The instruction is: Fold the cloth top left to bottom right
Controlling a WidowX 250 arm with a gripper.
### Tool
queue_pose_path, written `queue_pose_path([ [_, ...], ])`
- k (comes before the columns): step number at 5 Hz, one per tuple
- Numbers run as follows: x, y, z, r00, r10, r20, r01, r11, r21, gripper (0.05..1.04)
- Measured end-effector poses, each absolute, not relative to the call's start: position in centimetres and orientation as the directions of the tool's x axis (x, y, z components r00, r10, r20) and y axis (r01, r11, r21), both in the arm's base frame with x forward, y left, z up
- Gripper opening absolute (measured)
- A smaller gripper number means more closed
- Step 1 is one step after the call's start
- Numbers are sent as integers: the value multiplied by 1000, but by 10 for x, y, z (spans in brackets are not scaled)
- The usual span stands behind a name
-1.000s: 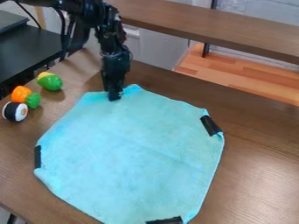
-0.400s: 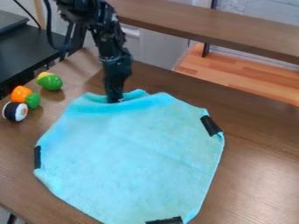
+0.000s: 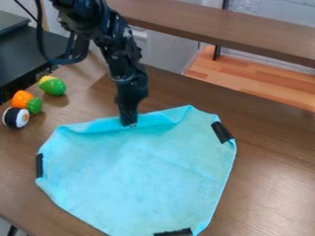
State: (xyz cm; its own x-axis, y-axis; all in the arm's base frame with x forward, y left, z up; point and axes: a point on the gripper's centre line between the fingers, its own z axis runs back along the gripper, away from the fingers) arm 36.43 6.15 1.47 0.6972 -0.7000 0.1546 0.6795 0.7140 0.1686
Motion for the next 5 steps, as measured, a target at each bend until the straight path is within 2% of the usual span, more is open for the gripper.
queue_pose_path([
  [2,318,13,9,595,-789,154,758,615,219,70],
  [5,281,-37,17,529,-832,167,801,555,225,70],
])
